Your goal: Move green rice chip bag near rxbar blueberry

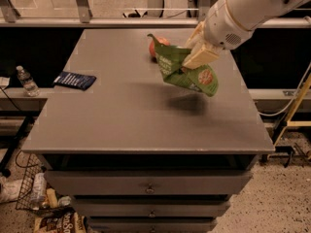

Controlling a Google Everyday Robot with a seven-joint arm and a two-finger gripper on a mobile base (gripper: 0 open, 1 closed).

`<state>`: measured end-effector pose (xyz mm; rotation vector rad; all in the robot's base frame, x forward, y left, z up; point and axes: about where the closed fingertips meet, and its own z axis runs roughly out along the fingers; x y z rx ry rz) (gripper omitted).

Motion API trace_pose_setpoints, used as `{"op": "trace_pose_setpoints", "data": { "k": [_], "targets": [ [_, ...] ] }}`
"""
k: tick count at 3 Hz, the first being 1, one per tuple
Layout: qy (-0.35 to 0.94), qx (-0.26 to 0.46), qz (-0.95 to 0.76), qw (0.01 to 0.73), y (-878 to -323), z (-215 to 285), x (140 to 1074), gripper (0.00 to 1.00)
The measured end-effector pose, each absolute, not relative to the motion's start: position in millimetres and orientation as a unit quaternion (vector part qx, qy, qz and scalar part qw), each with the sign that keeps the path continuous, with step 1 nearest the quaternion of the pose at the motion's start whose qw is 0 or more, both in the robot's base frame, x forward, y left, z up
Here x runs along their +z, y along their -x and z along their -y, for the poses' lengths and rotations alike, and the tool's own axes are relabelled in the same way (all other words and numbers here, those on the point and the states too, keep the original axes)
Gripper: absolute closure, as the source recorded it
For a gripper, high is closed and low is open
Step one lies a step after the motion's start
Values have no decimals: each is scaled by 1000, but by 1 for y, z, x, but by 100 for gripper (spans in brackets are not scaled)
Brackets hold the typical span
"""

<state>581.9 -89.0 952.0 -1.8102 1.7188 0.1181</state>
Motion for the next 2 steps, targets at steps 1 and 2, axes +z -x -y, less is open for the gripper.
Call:
{"op": "trace_pose_setpoints", "data": {
  "k": [1, 2],
  "targets": [
    [716, 51, -627, 302, -591, 60, 944, 100],
    [767, 62, -577, 275, -618, 2, 923, 100]
  ]
}}
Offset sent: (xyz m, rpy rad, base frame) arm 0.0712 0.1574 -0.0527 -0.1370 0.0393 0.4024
